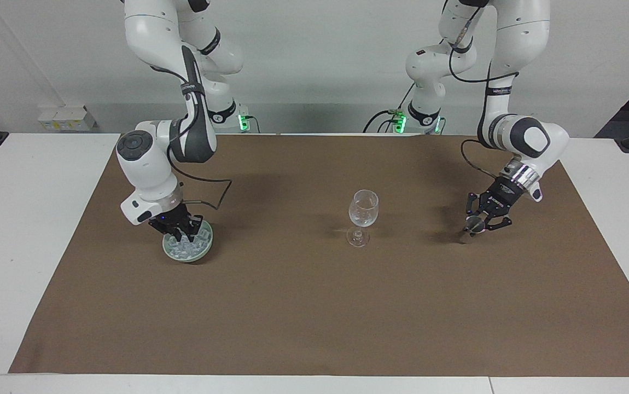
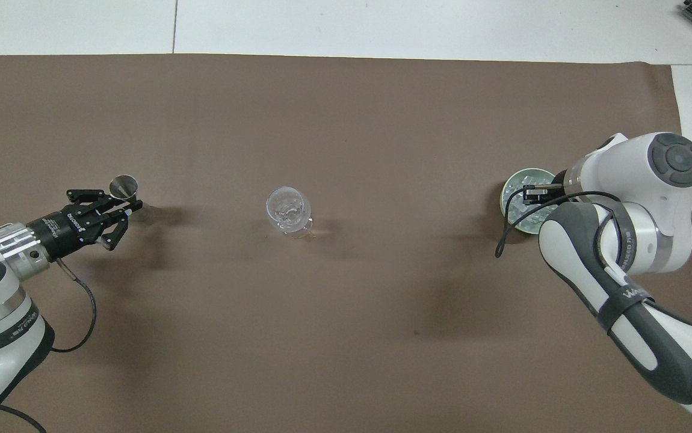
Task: Pour wine and add ice with both arms
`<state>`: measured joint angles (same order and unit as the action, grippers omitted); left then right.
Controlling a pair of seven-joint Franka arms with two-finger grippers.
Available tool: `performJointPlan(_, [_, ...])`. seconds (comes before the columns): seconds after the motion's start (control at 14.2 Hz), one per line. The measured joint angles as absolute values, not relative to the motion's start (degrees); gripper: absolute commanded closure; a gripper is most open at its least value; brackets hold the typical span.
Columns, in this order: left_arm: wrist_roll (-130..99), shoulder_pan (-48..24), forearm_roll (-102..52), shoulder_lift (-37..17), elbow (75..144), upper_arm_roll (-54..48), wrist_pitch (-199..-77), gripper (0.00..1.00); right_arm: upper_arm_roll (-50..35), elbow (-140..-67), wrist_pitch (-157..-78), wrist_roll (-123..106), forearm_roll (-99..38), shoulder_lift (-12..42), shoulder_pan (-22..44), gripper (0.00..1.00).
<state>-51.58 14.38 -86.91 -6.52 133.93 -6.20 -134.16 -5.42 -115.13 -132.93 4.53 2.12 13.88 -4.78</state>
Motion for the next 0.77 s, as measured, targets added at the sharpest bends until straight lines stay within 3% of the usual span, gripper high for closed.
performJointPlan(0.42, [-48.56,14.38,-89.36,-6.52,135.24,-6.20,-134.18,0.95,-5.35,-112.57,-132.01,7.39,2.12,11.54,-4.83,1.00])
performJointPlan(0.77, [-46.95,14.49,-89.66,-6.51,135.94,-6.03,-134.16,0.89,-5.23,-111.26,-122.44,10.02,2.13,3.16,-4.95,1.00])
